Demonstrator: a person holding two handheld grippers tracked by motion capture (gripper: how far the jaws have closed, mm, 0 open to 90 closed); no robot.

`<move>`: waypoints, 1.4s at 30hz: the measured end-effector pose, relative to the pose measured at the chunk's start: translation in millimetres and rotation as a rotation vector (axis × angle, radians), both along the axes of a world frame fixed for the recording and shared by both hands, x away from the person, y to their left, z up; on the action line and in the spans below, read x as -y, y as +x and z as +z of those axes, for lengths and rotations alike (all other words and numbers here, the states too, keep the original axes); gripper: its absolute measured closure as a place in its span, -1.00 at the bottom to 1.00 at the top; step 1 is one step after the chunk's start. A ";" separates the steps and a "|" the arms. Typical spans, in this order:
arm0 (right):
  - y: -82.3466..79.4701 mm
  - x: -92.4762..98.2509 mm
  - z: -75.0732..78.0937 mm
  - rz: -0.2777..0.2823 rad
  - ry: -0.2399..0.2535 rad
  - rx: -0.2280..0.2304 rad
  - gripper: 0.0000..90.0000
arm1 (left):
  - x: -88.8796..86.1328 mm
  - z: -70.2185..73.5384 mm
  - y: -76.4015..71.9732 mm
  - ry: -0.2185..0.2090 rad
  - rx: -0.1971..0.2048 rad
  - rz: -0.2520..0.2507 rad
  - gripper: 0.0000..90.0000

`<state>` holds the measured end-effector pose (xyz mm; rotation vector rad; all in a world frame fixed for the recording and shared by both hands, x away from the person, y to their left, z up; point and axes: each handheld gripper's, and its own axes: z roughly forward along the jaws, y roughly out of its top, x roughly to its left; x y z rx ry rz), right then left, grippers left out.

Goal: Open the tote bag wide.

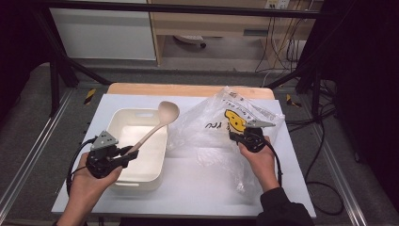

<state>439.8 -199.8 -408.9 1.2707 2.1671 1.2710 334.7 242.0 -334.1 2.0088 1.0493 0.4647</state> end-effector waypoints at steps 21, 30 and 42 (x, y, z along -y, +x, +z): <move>0.5 0.0 -0.2 0.000 0.001 -0.002 1.00 | 18.4 2.1 -4.1 0.001 0.004 -0.058 0.56; 0.5 0.5 0.1 0.001 0.004 -0.001 1.00 | 30.8 0.3 -7.6 0.012 0.000 -0.092 0.56; 0.4 0.5 0.0 0.003 0.003 -0.003 1.00 | 41.9 -2.6 -9.5 0.029 -0.002 -0.123 0.56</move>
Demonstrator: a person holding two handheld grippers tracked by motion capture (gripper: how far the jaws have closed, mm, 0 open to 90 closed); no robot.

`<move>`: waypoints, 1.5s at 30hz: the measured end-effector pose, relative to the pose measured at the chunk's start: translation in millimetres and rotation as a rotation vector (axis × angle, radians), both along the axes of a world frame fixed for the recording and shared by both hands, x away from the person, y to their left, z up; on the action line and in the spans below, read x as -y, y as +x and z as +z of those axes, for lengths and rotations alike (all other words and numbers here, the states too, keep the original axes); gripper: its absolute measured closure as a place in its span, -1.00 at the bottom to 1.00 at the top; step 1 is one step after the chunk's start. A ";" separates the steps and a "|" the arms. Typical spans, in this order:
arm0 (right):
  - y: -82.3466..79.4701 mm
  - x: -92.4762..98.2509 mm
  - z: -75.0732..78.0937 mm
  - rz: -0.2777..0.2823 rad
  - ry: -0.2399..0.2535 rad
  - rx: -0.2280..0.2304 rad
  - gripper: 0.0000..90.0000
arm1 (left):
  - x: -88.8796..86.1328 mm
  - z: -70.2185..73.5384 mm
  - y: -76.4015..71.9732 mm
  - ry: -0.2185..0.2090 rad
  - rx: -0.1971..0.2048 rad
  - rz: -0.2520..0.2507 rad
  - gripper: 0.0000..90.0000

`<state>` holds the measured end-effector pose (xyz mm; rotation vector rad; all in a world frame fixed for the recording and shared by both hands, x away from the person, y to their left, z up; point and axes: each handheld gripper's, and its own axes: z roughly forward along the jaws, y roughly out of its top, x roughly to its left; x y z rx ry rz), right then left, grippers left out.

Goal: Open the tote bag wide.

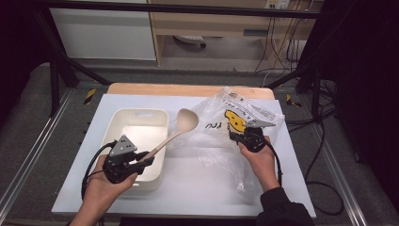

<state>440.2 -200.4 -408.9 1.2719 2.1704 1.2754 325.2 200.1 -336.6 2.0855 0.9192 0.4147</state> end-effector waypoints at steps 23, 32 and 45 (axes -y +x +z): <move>0.2 0.9 0.4 -0.001 0.007 0.003 1.00 | 16.0 1.0 -1.8 0.008 -0.008 -0.039 0.56; -0.2 1.0 1.1 0.001 0.013 0.003 1.00 | 31.1 -1.6 -3.5 0.025 -0.018 -0.078 0.56; -0.6 1.5 1.6 0.002 0.012 0.003 1.00 | 47.6 -10.4 -6.8 0.060 -0.038 -0.123 0.56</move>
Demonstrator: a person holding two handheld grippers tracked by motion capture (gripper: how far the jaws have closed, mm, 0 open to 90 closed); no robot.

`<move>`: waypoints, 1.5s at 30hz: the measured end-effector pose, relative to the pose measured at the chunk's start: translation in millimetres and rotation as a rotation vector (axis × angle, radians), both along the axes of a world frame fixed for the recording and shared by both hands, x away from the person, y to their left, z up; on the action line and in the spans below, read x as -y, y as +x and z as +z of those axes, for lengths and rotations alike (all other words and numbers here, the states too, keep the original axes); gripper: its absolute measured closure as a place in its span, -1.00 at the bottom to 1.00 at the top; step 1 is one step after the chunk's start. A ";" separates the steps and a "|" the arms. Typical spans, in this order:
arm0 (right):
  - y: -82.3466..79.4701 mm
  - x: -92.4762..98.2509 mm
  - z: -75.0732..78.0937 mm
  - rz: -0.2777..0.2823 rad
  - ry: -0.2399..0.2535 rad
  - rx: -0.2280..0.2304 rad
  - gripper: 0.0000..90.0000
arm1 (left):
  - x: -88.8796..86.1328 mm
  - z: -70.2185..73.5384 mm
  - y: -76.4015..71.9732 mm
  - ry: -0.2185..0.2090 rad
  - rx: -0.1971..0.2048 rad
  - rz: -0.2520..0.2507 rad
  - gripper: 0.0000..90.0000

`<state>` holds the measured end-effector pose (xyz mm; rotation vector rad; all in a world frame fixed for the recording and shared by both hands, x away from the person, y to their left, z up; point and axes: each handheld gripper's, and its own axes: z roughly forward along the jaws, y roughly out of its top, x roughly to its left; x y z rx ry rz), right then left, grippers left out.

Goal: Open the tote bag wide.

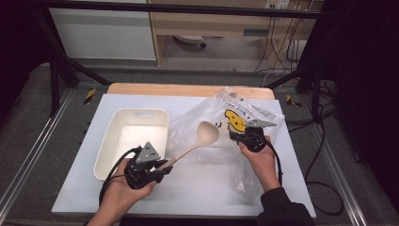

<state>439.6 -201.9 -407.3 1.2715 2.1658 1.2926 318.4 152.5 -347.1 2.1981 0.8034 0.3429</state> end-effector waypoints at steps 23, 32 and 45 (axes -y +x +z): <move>-0.5 0.2 0.8 0.002 -0.001 0.004 1.00 | 9.6 -16.0 -3.9 0.023 -0.034 -0.024 0.56; -1.7 0.4 3.7 0.003 0.000 0.010 1.00 | 12.0 -19.1 -1.7 0.025 -0.040 -0.024 0.56; -0.9 -2.6 29.9 0.003 -0.009 0.035 1.00 | 13.0 -19.2 -2.2 0.021 -0.039 -0.025 0.56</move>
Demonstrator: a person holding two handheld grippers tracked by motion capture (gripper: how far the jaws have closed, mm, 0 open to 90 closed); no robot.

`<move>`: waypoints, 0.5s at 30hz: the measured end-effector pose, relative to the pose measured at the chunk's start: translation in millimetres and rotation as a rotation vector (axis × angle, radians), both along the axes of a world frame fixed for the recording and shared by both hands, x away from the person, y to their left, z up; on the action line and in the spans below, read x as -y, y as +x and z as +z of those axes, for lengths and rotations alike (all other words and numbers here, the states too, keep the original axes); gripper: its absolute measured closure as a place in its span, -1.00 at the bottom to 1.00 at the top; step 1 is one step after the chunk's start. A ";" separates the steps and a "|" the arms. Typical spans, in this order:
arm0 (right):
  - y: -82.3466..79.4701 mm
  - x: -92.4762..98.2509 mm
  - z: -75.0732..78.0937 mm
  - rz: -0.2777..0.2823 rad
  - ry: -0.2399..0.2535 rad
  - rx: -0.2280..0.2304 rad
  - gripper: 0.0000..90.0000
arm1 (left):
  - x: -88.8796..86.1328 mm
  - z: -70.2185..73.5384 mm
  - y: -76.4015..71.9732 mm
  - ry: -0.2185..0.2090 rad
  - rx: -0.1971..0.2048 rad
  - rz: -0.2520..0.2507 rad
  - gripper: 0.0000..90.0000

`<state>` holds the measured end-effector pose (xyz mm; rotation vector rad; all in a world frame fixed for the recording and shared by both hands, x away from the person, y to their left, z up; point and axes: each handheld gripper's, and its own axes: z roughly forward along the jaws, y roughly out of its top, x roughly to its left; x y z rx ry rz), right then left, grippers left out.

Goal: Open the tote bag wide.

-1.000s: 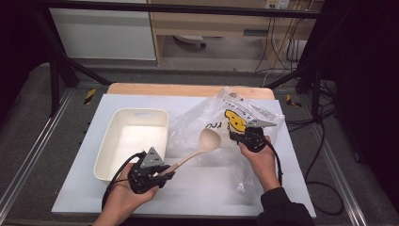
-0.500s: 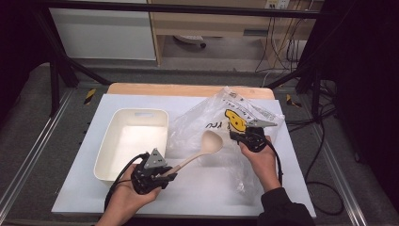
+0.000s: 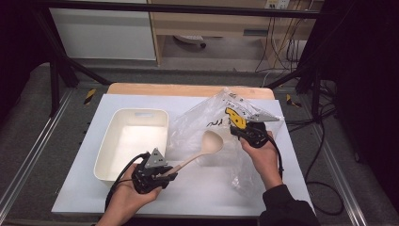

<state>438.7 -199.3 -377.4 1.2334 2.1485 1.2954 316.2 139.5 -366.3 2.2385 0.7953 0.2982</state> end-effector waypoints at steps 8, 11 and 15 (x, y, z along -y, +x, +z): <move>1.4 -6.3 13.3 0.014 -0.026 0.016 1.00 | 10.0 0.8 1.7 0.022 -0.005 -0.013 0.56; 1.4 -8.0 15.8 0.020 -0.034 0.016 1.00 | 17.7 0.0 3.2 0.033 -0.007 -0.020 0.56; -0.4 -8.3 17.4 0.027 -0.036 0.016 1.00 | 29.3 -0.2 6.1 0.042 -0.008 -0.032 0.56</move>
